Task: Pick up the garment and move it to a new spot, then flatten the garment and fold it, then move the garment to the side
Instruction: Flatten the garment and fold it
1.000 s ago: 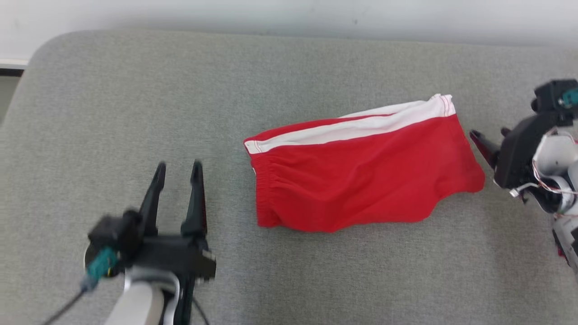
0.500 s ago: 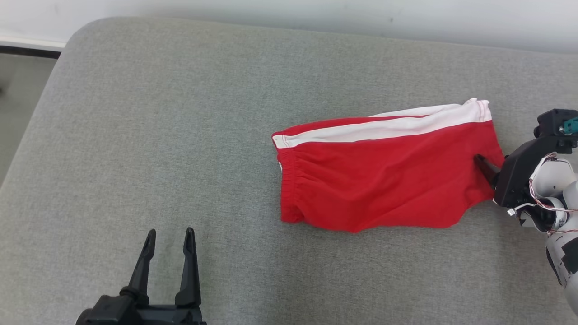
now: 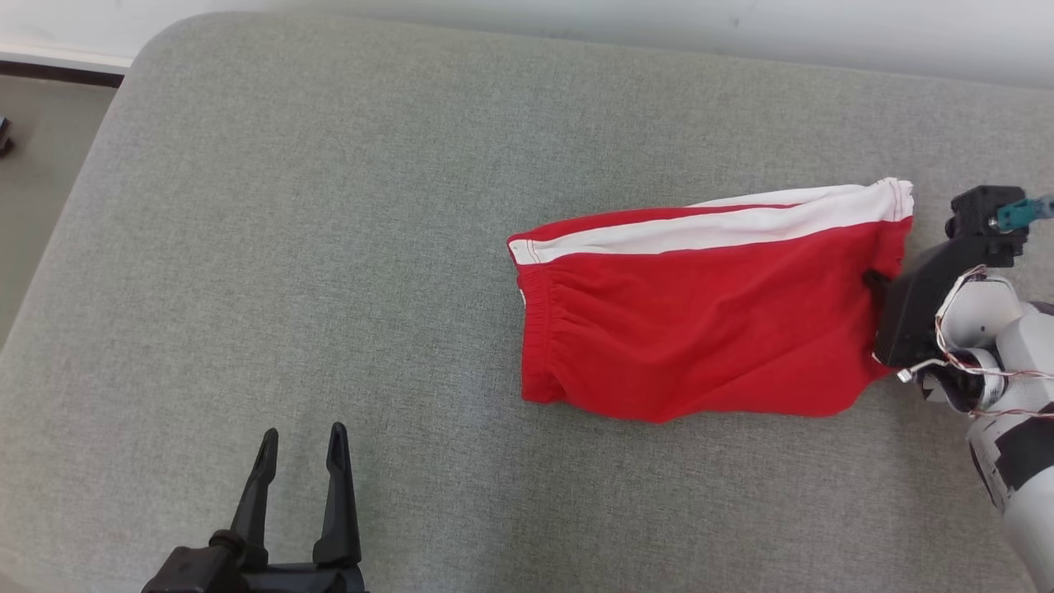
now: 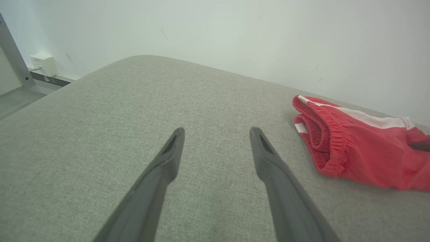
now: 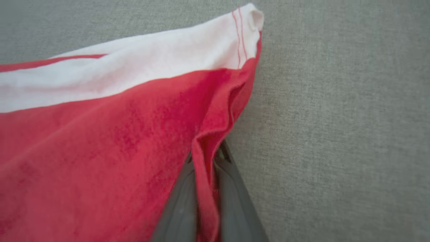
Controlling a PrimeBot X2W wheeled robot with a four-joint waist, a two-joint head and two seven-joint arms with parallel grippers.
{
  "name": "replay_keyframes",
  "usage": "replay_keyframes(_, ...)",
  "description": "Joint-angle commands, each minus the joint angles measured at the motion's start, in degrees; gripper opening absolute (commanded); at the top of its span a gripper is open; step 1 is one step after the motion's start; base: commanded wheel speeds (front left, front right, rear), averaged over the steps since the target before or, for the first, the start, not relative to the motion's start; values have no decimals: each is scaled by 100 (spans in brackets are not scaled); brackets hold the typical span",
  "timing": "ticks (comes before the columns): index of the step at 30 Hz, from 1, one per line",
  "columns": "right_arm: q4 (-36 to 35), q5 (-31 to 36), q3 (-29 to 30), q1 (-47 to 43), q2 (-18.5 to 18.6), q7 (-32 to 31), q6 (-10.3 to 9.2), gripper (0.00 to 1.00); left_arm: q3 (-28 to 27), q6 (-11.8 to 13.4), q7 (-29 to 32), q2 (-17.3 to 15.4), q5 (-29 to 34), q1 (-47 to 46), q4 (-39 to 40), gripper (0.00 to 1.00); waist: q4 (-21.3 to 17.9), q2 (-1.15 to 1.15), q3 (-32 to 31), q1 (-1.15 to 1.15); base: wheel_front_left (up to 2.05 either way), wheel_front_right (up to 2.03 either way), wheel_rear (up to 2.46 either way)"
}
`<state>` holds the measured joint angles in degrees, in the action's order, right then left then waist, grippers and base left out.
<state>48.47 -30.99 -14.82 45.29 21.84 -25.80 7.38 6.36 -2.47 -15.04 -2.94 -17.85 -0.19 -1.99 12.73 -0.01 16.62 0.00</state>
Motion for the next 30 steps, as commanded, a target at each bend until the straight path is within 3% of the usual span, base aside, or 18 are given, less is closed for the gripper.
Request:
replay_keyframes(1, 32, 114, -36, -242, 59, 23, 13, 0, -5, -12, -15, 10, -71, 73, -27, 100, -53, 1, -88, 0, 0, 0, 0)
replay_keyframes(9, -655, 158, 47, -554, 436, 166, 2, 0, 61, -37, -15, 6, 54, 206, -127, 100, -238, 1, -408, 0, 0, 0, 0)
replay_keyframes(20, -1914, 529, 894, -1350, 917, -205, 2, 0, 160, -17, -15, 6, -24, 350, -196, 100, -528, 1, -779, 0, 0, 0, 0)
replay_keyframes(24, -2500, 767, 1007, -1500, 854, -478, 2, 0, 195, 14, -15, 6, -63, 383, -215, 100, -546, 1, -851, 0, 0, 0, 0)
replay_keyframes(30, -3416, 894, 648, -1478, 521, -985, 2, 0, 227, 27, -15, 7, -137, 330, -237, 100, -462, 1, -874, 0, 0, 0, 0)
